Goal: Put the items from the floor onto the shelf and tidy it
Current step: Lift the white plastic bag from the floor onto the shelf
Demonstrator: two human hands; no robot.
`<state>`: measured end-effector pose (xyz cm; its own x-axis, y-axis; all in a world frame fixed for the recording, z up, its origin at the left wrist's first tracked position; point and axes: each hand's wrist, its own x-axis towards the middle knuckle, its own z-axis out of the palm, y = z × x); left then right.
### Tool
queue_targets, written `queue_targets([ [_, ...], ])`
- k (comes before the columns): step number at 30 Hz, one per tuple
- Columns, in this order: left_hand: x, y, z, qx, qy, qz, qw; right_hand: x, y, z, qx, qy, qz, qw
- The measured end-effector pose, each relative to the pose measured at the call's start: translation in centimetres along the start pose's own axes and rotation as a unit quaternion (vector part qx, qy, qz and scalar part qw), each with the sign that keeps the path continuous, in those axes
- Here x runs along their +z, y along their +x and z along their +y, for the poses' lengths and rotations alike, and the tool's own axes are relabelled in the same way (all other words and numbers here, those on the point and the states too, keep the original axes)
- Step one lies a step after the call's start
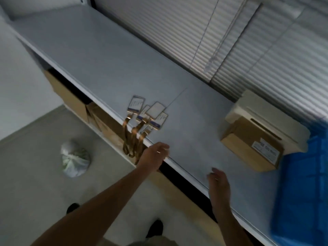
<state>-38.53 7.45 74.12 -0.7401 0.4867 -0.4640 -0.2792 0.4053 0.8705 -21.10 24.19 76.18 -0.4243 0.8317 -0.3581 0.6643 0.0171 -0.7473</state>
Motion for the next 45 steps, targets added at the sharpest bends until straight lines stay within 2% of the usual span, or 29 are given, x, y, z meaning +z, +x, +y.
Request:
queue_targets([
  [2, -6.7, -2.1, -5.9, -0.056, 0.003, 0.045, 0.997, 6.1, -3.6, -1.8, -0.058, -0.051, -0.112, 0.991],
  [5, -17.7, -5.4, -14.4, -0.158, 0.011, 0.11, 0.981, 16.5, -7.6, -4.0, -0.095, -0.142, -0.266, 0.949],
  [7, -30.9, -8.6, -22.3, -0.262, -0.007, 0.169, 0.95, 30.4, -12.7, -6.3, -0.116, -0.214, -0.363, 0.9],
  [11, -35.8, -11.3, -27.0, -0.32, -0.008, 0.201, 0.926, 36.6, -14.2, -5.9, -0.102, -0.299, -0.414, 0.854],
  [15, -43.3, -11.3, -33.6, -0.381, -0.022, 0.235, 0.894, 49.1, -16.5, -6.7, -0.097, -0.389, -0.49, 0.774],
  [18, -47.3, -7.9, -39.9, -0.413, -0.036, 0.231, 0.88, 59.5, -15.7, -5.8, -0.116, -0.415, -0.503, 0.749],
  [22, -49.3, 0.1, -50.3, -0.417, -0.054, 0.237, 0.876, 74.6, -11.5, 0.0, -0.162, -0.447, -0.488, 0.732],
  [27, -48.3, 12.2, -66.1, -0.385, -0.113, 0.258, 0.879, 94.4, -3.6, 10.0, -0.234, -0.461, -0.405, 0.754],
  [30, -46.8, 17.6, -73.2, -0.379, -0.156, 0.263, 0.873, 102.9, -0.4, 15.4, -0.199, -0.459, -0.385, 0.775],
  [33, -45.9, 21.0, -77.0, -0.38, -0.195, 0.254, 0.867, 106.6, 1.3, 18.8, -0.198, -0.435, -0.372, 0.796],
  [37, -46.4, 22.2, -76.4, -0.383, -0.226, 0.25, 0.86, 104.6, 0.8, 18.0, -0.261, -0.384, -0.369, 0.805],
  [41, -47.9, 20.7, -70.1, -0.382, -0.276, 0.253, 0.845, 99.0, -1.8, 12.3, -0.27, -0.326, -0.373, 0.826],
  [45, -49.8, 17.1, -60.6, -0.365, -0.292, 0.264, 0.843, 90.8, -6.2, 3.9, -0.22, -0.284, -0.379, 0.853],
])
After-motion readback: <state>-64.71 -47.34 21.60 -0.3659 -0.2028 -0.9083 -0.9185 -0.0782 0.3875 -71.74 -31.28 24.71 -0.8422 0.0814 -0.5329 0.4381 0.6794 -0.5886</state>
